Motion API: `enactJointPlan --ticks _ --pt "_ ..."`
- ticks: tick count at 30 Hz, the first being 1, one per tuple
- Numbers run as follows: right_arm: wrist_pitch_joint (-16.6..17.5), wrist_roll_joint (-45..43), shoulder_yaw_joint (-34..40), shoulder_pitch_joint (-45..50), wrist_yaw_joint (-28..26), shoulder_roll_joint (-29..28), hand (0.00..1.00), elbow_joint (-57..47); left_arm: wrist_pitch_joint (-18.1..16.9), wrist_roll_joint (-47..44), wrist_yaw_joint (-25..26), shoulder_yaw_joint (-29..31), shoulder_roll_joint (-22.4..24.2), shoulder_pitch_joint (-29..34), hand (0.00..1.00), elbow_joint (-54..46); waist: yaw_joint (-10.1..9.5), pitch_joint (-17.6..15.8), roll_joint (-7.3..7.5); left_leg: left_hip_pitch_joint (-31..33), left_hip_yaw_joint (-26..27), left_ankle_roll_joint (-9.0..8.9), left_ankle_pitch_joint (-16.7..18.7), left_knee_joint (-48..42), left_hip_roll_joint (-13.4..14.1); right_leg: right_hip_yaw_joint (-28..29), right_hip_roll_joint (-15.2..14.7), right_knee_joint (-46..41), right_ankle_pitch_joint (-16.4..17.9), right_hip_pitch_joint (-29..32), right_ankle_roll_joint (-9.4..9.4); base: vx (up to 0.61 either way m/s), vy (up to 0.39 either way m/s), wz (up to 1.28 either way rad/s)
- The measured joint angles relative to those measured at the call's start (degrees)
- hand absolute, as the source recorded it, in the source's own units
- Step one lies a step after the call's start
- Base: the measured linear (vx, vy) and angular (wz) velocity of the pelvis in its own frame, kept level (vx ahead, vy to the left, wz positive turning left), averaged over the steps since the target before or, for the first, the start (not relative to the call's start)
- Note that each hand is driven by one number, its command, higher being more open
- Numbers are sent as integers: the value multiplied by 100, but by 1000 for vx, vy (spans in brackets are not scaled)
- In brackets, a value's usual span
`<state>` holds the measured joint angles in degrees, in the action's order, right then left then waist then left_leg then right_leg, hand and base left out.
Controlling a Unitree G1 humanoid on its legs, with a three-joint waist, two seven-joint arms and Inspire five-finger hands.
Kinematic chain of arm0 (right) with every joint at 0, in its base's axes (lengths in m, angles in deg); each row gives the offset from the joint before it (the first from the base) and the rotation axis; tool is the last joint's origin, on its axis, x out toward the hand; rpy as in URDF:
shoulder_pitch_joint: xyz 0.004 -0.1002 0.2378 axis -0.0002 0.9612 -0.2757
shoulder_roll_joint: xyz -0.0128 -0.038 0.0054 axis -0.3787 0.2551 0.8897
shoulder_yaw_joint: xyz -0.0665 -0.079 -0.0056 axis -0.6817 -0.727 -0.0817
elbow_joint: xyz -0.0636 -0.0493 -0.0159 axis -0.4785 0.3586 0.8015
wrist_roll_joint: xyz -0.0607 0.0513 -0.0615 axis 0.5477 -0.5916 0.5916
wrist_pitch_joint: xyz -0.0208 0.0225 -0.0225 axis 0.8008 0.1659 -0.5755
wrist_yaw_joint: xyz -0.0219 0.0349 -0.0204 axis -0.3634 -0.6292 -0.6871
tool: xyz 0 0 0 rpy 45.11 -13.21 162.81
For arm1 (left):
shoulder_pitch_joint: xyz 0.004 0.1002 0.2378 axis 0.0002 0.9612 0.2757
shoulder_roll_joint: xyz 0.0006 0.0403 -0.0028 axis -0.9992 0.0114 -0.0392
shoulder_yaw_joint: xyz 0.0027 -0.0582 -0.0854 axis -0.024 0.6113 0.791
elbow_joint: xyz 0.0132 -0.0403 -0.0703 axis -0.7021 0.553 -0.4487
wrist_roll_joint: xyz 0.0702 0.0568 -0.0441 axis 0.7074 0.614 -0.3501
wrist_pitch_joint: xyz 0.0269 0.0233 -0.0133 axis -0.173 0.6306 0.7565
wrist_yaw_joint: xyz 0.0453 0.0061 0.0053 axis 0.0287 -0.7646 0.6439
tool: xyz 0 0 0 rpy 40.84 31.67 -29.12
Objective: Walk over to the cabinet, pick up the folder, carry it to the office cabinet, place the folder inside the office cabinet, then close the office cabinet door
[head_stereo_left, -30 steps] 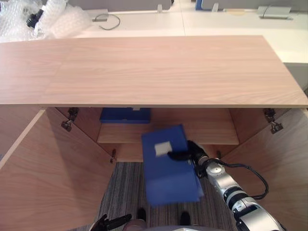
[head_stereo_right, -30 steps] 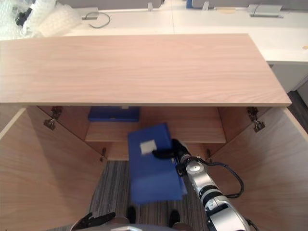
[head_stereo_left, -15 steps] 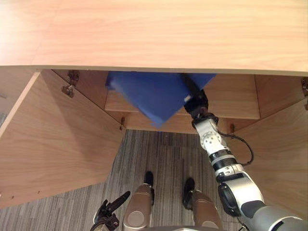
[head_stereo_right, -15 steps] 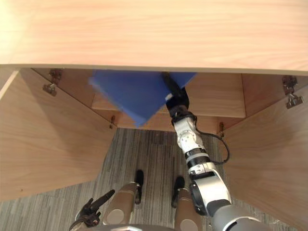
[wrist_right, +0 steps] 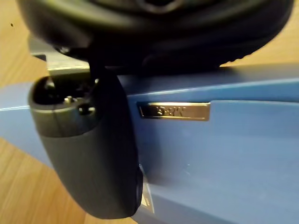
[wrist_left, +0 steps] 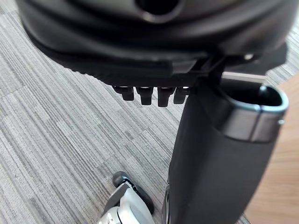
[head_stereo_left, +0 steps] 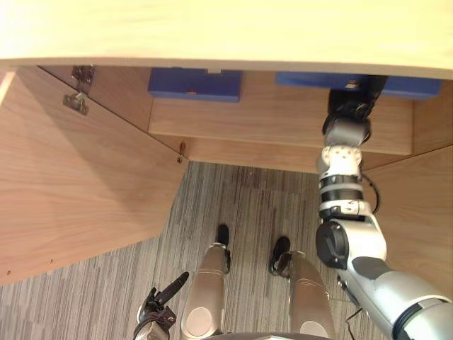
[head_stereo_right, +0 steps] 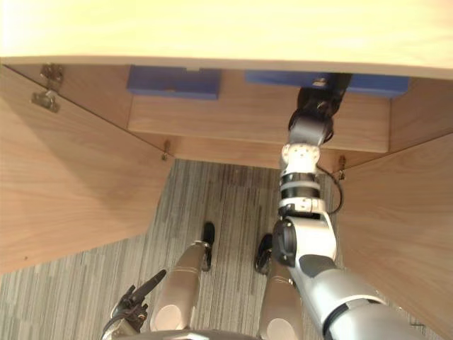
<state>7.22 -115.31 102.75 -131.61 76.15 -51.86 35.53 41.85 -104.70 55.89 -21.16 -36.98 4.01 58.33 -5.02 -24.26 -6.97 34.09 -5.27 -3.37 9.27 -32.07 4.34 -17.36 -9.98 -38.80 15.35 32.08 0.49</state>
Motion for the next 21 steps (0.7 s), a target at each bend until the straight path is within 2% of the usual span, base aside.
enactJointPlan --ticks 3,6,8,10,13,18,21 --pt "-71 -209 83 -625 155 267 0 438 8 -104 0 0 95 -17 100 -58 -5 -53 -44 418 -51 -4 157 -462 -81 -6 -142 -473 218 373 47 -59 -2 16" --pt "-303 -211 -37 -1117 268 594 0 913 72 -107 -3 -4 144 -18 100 -96 -2 -95 -133 864 -140 10 367 -1039 -191 -1 -293 -1008 470 743 64 -77 27 16" --pt "-446 -211 -510 -1337 292 850 0 1187 111 -159 0 -11 143 -18 100 -109 -13 -107 -153 1200 -146 -7 474 -1439 -238 71 -371 -1396 580 1081 31 -84 41 5" --pt "-797 -210 -1165 -1692 293 1163 0 1560 137 -232 1 -56 149 -43 100 -113 -53 -147 -197 1717 -139 2 702 -2062 -248 219 -412 -1961 739 1592 13 -82 47 -11" --pt "-1007 -253 -1710 -1894 298 1349 0 1839 191 -313 3 -231 150 -47 100 -175 -129 -231 -218 2176 -79 -17 970 -2762 -260 463 -467 -2646 972 2106 -16 -106 38 -15" --pt "-1039 -658 -1675 -1895 407 1413 0 2060 240 -370 21 -241 147 -48 100 -177 -159 -320 -235 2704 -70 -57 1178 -3474 -313 577 -585 -3368 1223 2640 -42 -112 32 0" --pt "-831 -871 -1380 -1894 438 1449 0 1846 242 -370 77 -241 148 -49 100 -178 -178 -328 -234 2910 -78 -57 1178 -3636 -344 621 -616 -3575 1250 2869 -10 -46 -11 4"
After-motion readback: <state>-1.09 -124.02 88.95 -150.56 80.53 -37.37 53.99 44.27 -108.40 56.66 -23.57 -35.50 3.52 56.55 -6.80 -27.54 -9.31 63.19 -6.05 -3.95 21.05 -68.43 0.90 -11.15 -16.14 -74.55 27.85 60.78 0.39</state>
